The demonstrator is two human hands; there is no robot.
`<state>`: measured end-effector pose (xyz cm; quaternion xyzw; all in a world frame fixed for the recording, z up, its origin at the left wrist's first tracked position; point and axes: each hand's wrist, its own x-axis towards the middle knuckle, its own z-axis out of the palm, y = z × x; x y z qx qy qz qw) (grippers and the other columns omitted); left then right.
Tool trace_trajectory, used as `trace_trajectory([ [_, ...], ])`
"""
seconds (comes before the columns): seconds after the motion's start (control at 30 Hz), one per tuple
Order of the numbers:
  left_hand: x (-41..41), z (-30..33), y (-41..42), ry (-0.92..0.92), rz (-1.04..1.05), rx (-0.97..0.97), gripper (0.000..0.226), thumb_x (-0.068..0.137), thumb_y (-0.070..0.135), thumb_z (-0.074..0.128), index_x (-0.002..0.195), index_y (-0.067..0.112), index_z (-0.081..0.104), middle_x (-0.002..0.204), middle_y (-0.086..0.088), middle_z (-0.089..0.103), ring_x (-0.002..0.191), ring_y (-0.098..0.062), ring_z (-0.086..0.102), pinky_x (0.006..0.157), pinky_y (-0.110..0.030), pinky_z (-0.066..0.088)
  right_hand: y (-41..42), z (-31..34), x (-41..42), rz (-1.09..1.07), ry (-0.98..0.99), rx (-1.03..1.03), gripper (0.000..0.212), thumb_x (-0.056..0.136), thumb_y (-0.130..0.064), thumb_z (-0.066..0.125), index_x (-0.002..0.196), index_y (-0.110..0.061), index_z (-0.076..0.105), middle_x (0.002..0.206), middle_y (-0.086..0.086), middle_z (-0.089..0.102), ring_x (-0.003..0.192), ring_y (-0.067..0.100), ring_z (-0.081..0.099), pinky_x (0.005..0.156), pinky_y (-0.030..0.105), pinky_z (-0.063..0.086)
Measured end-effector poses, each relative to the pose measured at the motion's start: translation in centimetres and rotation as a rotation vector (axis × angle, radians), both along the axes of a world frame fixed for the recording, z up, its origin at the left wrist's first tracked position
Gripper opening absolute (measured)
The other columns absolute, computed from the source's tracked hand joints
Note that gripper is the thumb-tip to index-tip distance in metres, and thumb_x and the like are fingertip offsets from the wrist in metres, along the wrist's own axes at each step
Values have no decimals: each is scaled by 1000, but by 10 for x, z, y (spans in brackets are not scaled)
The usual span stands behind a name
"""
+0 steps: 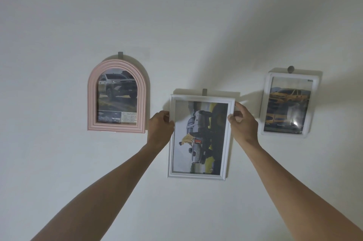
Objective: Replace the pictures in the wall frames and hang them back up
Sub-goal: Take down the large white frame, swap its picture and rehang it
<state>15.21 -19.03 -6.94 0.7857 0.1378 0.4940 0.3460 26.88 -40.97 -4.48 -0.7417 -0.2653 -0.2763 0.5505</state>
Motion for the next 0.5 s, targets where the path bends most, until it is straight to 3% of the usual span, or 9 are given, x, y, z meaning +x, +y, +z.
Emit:
trace_trajectory([
  [0.23,2,5,0,31,-5,-38,28,86,7,64,114,8,62,94,1,67,83,-19,64,72,-22,51,-5,-1,0,15,36,17,39,94,-12,64,132,-12,55,117,9,69,104,24,67,84,22,45],
  [0.33,2,4,0,35,-5,-53,30,86,9,65,116,8,61,97,-1,68,85,-20,65,77,-30,56,-7,-3,-2,23,36,9,40,93,-11,66,132,-11,55,117,8,68,103,23,67,83,20,44],
  [0.5,0,2,2,25,10,-53,40,86,14,68,124,8,57,103,-5,69,91,-22,65,85,-35,56,-10,-8,-1,38,59,-6,44,90,-11,70,131,-12,55,116,6,67,94,14,61,69,0,35],
])
